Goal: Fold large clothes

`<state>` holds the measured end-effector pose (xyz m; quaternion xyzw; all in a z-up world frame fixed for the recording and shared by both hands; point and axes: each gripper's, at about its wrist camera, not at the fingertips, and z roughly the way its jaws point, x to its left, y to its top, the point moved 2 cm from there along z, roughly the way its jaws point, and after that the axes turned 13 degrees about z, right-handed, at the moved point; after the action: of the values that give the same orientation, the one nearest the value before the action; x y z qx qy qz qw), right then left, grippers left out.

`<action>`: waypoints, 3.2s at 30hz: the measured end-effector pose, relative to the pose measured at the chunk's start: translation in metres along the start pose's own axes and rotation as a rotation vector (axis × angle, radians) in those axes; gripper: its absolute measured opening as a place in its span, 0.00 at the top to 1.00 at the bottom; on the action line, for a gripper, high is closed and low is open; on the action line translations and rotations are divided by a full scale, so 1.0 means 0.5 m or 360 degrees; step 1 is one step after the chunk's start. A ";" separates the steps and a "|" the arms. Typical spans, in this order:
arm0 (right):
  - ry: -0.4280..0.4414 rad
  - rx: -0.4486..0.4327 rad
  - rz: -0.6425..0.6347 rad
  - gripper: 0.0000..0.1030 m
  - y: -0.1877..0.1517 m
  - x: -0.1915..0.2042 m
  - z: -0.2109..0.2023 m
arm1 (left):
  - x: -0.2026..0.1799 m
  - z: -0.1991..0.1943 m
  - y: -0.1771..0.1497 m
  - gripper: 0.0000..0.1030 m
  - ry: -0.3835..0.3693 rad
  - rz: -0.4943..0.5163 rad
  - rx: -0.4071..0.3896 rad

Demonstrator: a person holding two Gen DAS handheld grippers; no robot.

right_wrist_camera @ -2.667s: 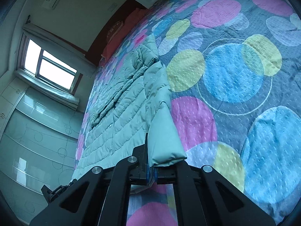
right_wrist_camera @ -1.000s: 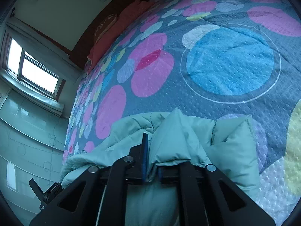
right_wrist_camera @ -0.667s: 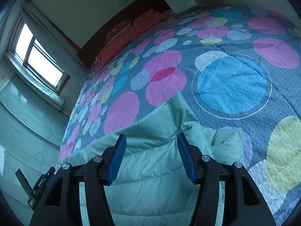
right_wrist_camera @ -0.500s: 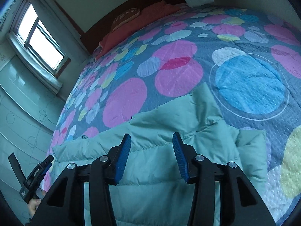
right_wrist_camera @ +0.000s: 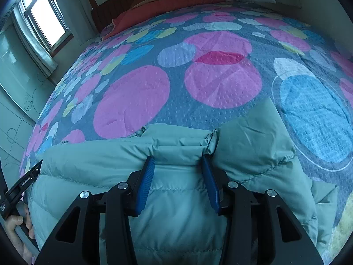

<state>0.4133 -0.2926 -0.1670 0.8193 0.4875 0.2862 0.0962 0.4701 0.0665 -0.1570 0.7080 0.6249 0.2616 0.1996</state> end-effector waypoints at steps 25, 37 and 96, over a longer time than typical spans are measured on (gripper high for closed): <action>-0.0225 -0.0100 -0.0114 0.53 -0.023 -0.058 -0.019 | 0.003 0.022 -0.037 0.47 -0.0067 -0.0021 0.0067; -0.0185 -0.0185 -0.0036 0.46 -0.051 -0.077 -0.117 | 0.016 -0.077 -0.083 0.41 -0.0013 0.0033 0.0006; 0.0223 -0.0146 0.0785 0.74 -0.305 -0.271 -0.242 | 0.118 -0.209 -0.371 0.85 -0.0409 -0.0938 0.0000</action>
<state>0.1831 -0.3458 -0.1855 0.8863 0.2650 0.3789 0.0265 0.2653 0.1462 -0.1809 0.5238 0.7726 0.1010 0.3442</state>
